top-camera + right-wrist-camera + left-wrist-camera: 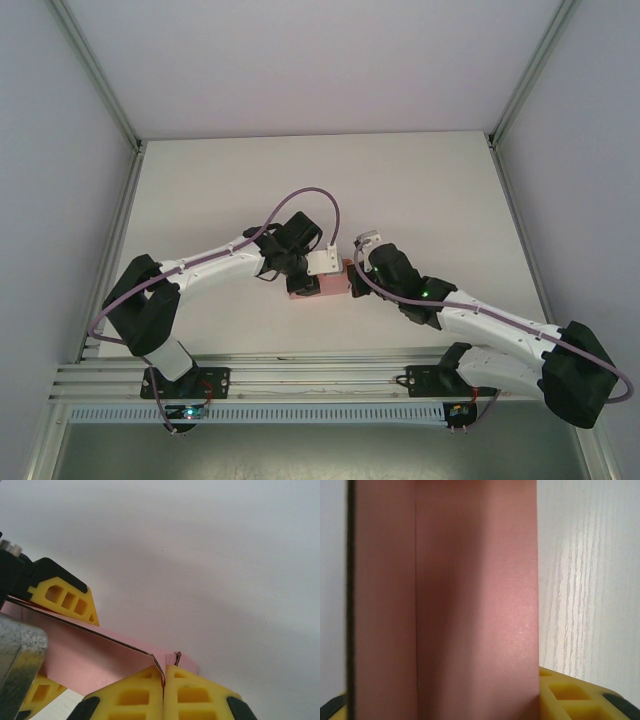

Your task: Assemble paper box

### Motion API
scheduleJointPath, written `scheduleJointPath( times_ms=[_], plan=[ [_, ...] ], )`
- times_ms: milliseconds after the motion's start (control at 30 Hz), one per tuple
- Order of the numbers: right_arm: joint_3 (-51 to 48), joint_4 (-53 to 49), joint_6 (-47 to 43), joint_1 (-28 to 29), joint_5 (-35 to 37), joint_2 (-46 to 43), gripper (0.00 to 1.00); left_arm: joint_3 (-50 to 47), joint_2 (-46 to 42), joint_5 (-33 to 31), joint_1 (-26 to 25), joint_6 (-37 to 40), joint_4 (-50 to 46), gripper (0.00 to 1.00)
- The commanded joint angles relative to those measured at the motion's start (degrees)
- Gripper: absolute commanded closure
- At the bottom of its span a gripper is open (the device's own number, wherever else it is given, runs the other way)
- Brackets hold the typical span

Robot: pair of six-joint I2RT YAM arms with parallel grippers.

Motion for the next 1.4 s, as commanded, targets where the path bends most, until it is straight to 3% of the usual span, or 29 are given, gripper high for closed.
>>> scheduleJointPath(
  times_ms=[0,200,600,833,1033,1133,1367],
  plan=[
    [-3.43,-4.89,-0.55,-0.06,-1.19,-1.16,1.0,0.46,1.51,-0.32,-0.1,-0.42,0.19,0.56],
    [-5.78,4.69,4.41,0.33,-9.09,0.47,1.0,0.99,1.88,0.16,-0.11,-0.9,0.82,0.56],
    [-8.55,7.75,2.05,1.58,-4.7,5.9,1.0,0.56,1.44,0.26,-0.05,-1.62,2.86,0.55],
    [-16.49,18.3,-0.71,2.49,-5.68,5.47,1.0,0.8,1.44,-0.19,-0.11,-2.2,3.36,0.53],
    [-16.14,15.56,-1.55,3.49,-3.63,5.39,1.0,1.45,1.61,-0.21,-0.07,-2.99,3.17,0.52],
    [-12.37,10.81,3.4,3.42,-1.66,5.3,1.0,1.34,1.32,-0.19,-0.11,-3.27,3.89,0.51],
    [-6.39,7.73,11.35,4.19,-5.03,4.63,1.0,2.99,3.39,-0.82,-0.32,-3.37,2.53,0.52]
  ],
)
